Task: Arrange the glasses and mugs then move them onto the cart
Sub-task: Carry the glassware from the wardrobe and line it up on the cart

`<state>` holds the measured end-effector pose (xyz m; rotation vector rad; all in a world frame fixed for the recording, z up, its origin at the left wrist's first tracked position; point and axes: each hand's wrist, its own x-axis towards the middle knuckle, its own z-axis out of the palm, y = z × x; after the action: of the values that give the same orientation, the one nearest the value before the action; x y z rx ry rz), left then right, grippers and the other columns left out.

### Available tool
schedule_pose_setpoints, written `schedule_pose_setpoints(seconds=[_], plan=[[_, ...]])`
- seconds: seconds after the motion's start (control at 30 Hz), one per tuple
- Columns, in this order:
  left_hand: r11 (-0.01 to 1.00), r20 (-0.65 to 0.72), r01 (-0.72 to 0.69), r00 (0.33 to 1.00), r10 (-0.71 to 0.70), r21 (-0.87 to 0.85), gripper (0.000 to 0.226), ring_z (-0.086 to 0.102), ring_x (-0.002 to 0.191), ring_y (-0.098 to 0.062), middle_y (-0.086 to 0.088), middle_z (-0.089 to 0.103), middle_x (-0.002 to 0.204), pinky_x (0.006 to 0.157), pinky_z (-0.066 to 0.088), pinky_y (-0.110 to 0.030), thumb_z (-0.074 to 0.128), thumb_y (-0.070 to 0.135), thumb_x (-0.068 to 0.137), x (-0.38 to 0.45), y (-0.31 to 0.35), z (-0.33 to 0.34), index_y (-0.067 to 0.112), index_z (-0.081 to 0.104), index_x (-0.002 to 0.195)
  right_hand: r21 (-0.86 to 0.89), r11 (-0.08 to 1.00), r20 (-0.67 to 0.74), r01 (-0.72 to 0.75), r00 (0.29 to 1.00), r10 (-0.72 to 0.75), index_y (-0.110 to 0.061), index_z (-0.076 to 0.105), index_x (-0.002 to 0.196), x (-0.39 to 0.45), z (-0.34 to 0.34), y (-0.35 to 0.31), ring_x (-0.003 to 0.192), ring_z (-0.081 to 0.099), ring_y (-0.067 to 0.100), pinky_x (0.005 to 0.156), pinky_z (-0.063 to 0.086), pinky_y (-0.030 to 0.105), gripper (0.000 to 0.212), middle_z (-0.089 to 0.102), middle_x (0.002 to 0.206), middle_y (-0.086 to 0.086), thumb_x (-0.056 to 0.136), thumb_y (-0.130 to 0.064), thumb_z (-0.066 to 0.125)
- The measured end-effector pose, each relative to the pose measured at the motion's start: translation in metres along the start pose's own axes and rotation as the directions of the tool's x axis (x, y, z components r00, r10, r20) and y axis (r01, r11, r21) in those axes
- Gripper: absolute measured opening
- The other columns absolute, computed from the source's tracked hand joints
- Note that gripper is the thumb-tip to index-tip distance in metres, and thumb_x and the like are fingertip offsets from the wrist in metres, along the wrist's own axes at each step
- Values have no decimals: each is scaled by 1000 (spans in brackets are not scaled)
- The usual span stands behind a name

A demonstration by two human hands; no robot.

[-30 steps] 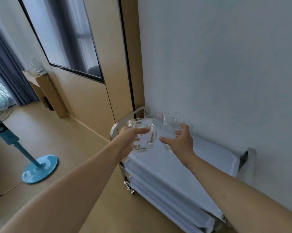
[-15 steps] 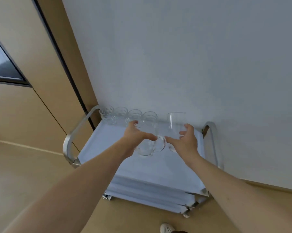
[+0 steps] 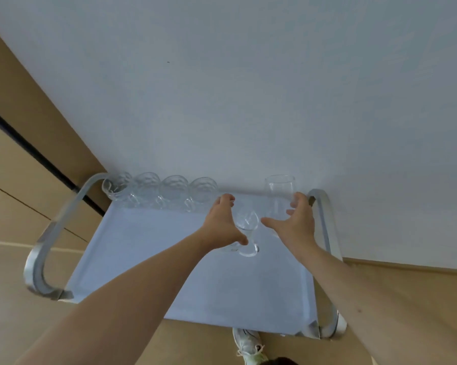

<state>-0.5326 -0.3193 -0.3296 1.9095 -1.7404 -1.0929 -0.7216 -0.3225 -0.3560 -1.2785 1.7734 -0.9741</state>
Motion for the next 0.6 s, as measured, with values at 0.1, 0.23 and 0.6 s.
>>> schedule_pose_setpoints(seconds=[0.1, 0.23, 0.6], plan=[[999, 27, -9, 1000, 8, 48, 117, 43, 132, -21, -1, 38, 144, 104, 47, -38, 97, 17, 56, 31, 6, 10, 19, 29, 150, -14, 1000, -11, -16, 1000, 16, -18, 38, 139, 28, 2, 13, 117, 52, 19, 97, 48, 36, 96, 49, 124, 2, 62, -27, 95], [993, 66, -37, 997, 30, 113, 118, 42, 134, -23, -2, 30, 150, 98, 42, -28, 95, 18, 59, 66, 9, 23, 21, 26, 155, -34, 998, -6, -47, 999, 47, -21, 40, 131, 56, 5, 28, 113, 51, 17, 88, 43, 29, 87, 50, 119, 0, 63, -25, 95], [848, 92, -91, 994, 50, 523, 113, 27, 140, -26, -1, 39, 150, 115, 33, -33, 91, 30, 61, 131, -5, 23, 19, 27, 154, 22, 990, -13, -138, 990, 138, -22, 41, 132, 102, 23, 53, 113, 52, 18, 94, 46, 34, 88, 52, 123, -2, 62, -27, 95]])
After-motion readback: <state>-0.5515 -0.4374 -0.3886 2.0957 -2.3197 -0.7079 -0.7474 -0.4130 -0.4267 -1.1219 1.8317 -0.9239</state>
